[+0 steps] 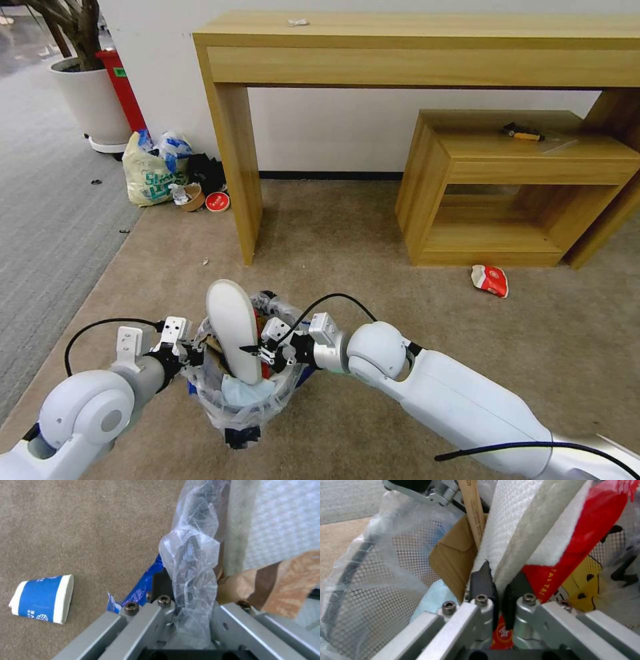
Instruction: Pick up the trash bin and place the garbage on the floor into it.
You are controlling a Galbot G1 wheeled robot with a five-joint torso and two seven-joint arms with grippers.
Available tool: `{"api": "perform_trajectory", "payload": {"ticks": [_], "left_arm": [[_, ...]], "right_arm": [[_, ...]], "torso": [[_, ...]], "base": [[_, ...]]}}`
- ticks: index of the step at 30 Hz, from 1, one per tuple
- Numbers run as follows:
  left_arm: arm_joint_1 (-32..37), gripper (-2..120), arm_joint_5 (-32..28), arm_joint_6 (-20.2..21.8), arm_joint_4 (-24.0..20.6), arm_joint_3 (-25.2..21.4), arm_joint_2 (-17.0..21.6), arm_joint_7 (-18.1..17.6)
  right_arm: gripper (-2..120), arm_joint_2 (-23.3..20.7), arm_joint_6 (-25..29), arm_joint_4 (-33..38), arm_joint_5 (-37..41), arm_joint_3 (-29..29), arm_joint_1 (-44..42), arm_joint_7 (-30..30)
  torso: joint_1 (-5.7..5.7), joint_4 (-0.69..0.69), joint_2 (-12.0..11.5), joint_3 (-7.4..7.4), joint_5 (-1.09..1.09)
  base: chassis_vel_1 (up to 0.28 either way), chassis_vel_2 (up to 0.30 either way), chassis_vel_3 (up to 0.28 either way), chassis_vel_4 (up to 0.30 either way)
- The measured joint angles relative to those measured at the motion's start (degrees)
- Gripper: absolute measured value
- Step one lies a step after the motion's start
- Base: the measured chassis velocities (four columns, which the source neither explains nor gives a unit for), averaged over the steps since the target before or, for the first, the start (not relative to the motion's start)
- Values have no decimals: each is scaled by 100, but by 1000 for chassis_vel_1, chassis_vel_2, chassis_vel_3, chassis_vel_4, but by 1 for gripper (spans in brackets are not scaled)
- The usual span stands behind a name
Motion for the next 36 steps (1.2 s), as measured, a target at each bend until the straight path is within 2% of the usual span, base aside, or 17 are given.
{"api": "perform_trajectory", "payload": {"ticks": [1, 3, 4, 7, 8, 11, 12, 13, 15, 17, 18, 20, 22, 24, 27, 36], "left_arm": [[0, 0, 0, 0, 0, 0, 0, 0], [1, 0, 23, 0, 16, -11, -19, 16], [1, 0, 23, 0, 16, -11, -19, 16], [8, 0, 66, 0, 38, -24, -57, 60], [8, 0, 66, 0, 38, -24, -57, 60], [7, 0, 77, 0, 63, -29, -73, 61], [7, 0, 77, 0, 63, -29, -73, 61], [2, 0, 75, 0, 79, -32, -73, 61], [-2, 0, 75, 0, 86, -33, -73, 61], [-19, 0, 70, 0, 101, -37, -67, 61], [-19, 0, 70, 0, 101, -37, -67, 61], [-27, 0, 65, 0, 114, -39, -64, 60], [-26, 0, 65, 0, 116, -45, -62, 59], [-11, 0, 64, 0, 124, -62, -52, 60], [-1, 0, 56, -1, 128, -89, -43, 60], [44, 0, 51, -1, 167, -175, -96, 64]], "right_arm": [[5, 0, 0, 0, 0, 0, 0, 0], [16, 19, -54, 35, 80, -8, -9, 241], [16, 19, -54, 35, 80, -8, -9, 241], [33, -25, -57, 108, 165, 46, -16, 384], [33, -25, -57, 108, 165, 46, -16, 384], [46, -87, -47, 189, 213, 114, -56, 472], [46, -87, -47, 189, 213, 114, -56, 472], [52, -103, -40, 217, 233, 148, -78, 508], [55, -109, -36, 228, 238, 166, -87, 519], [67, -124, -15, 267, 250, 242, -119, 577], [67, -124, -15, 267, 250, 242, -119, 577], [80, -132, 6, 287, 255, 333, -137, 621], [81, -137, 19, 290, 255, 360, -142, 634], [92, -150, 38, 309, 257, 417, -156, 658], [99, -153, 51, 342, 260, 460, -186, 711], [100, -147, 81, 533, 296, 831, -318, 862]], "torso": [[0, 0, 0, 0, 0], [0, 0, 0, 0, 0], [0, 0, 0, 0, 0], [0, 0, 0, 0, 0], [0, 0, 0, 0, 0], [0, 0, 0, 0, 0], [0, 0, 0, 0, 0], [0, 0, 0, 0, 0], [0, 0, 0, 0, 0], [0, 0, 0, 0, 0], [0, 0, 0, 0, 0], [0, 0, 0, 0, 0], [0, 0, 0, 0, 0], [0, 0, 0, 0, 0], [0, 0, 0, 0, 0], [0, 0, 0, 0, 0]], "base": [[0, 0, 0, 0], [0, 0, 0, 0], [0, 0, 0, 0], [0, 0, 0, 0], [0, 0, 0, 0], [0, 0, 0, 0], [0, 0, 0, 0], [0, 0, 0, 0], [0, 0, 0, 0], [0, 0, 0, 0], [0, 0, 0, 0], [0, 0, 0, 0], [0, 0, 0, 0], [0, 0, 0, 0], [0, 0, 0, 0], [0, 0, 0, 0]]}}
